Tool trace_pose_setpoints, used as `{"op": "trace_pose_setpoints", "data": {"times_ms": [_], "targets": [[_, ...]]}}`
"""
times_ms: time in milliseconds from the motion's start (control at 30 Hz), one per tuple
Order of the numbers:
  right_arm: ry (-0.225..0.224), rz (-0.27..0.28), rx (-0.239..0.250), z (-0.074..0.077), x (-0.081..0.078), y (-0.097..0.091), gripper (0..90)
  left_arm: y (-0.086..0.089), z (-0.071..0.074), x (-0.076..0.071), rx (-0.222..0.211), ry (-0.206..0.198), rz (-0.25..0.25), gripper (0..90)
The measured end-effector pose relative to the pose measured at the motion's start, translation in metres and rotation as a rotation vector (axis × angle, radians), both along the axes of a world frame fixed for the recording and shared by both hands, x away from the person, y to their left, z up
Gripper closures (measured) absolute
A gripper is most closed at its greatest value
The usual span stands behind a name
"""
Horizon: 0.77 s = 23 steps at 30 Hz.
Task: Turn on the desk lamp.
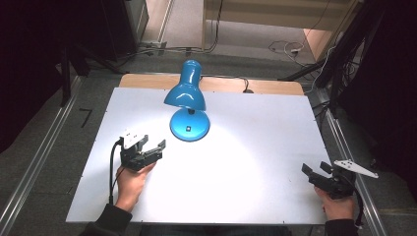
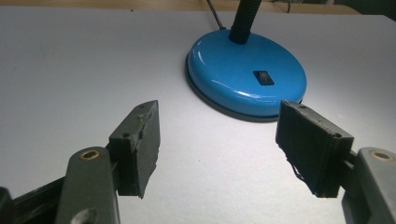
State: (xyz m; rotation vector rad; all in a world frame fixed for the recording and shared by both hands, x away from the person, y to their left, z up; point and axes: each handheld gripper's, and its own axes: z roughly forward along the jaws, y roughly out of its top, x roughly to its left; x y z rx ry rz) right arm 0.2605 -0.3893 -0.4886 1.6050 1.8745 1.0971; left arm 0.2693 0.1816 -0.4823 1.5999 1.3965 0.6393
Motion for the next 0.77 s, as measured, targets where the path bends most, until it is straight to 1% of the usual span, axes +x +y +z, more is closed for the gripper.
{"op": "trace_pose_setpoints", "data": {"times_ms": [100,300,400,467,600,667,767], "targets": [[-0.002,-0.001,0.002,0.0,0.0,0.0,19.7,0.009,0.0,-0.007,0.004,-0.002,0.02,29.7],[0.001,-0.001,-0.001,0.0,0.0,0.0,19.7,0.029,-0.002,-0.027,0.043,-0.004,0.071,28.0],[0.001,-0.001,-0.003,0.0,0.0,0.001,19.7,0.04,-0.003,-0.037,0.05,-0.008,0.104,28.0],[0.002,-0.002,-0.001,0.0,0.0,0.001,19.7,0.046,-0.004,-0.043,0.048,-0.01,0.121,27.9],[0.0,0.001,-0.007,0.0,0.0,0.001,19.7,0.055,-0.006,-0.052,0.055,-0.002,0.148,27.5],[0.0,0.001,-0.006,0.0,0.0,0.002,19.7,0.059,-0.008,-0.055,0.058,0.002,0.162,25.8],[0.0,-0.001,-0.004,0.0,0.0,0.001,19.7,0.062,-0.012,-0.058,0.063,0.023,0.17,24.5]]}}
